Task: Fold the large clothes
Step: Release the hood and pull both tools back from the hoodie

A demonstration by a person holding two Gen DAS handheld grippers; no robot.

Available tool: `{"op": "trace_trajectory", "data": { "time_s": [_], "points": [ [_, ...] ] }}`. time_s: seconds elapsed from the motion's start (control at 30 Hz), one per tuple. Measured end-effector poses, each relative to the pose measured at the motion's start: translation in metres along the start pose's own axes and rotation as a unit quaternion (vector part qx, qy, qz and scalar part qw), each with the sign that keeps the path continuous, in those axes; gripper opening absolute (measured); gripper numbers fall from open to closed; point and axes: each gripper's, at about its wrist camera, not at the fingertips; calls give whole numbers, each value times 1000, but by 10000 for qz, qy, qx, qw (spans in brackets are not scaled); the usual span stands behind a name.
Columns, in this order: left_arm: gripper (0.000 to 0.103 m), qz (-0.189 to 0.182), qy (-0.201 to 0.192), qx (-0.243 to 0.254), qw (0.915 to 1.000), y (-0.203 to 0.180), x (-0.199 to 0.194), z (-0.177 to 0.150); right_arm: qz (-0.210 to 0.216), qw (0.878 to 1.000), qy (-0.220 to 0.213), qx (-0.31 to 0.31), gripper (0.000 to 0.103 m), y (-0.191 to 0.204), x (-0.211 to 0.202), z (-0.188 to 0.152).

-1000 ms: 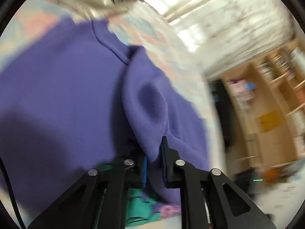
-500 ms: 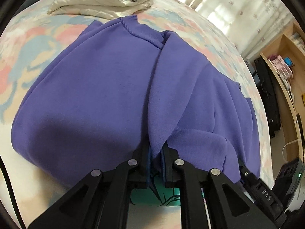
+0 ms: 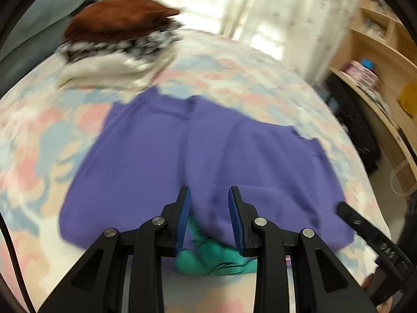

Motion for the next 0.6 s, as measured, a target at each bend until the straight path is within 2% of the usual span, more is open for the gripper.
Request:
{"op": "trace_trajectory", "data": {
  "time_s": [0.07, 0.2, 0.37, 0.47, 0.6],
  "points": [
    [27, -246, 4, 152, 9996, -7, 5, 2, 232, 9994, 40, -256, 25, 14, 8, 3],
    [27, -325, 176, 354, 9987, -21, 35, 5, 455, 9969, 194, -610, 25, 33, 38, 7],
    [26, 194, 518, 505, 9972, -20, 80, 2, 83, 9936, 452, -1029, 24, 41, 91, 9],
    [26, 264, 447, 531, 9972, -18, 96, -6, -314, 9899, 683, -1206, 20, 34, 120, 3],
    [26, 349, 321, 624, 9969, -23, 95, -12, -456, 9885, 524, -1342, 21, 35, 123, -3]
  ]
}}
Point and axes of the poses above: each gripper's, at about its wrist camera, not at the fingertips, and x roughly the way its jaws point, y to its left, z to its top, and after that the axes turned 1 degree about -y, right-handed
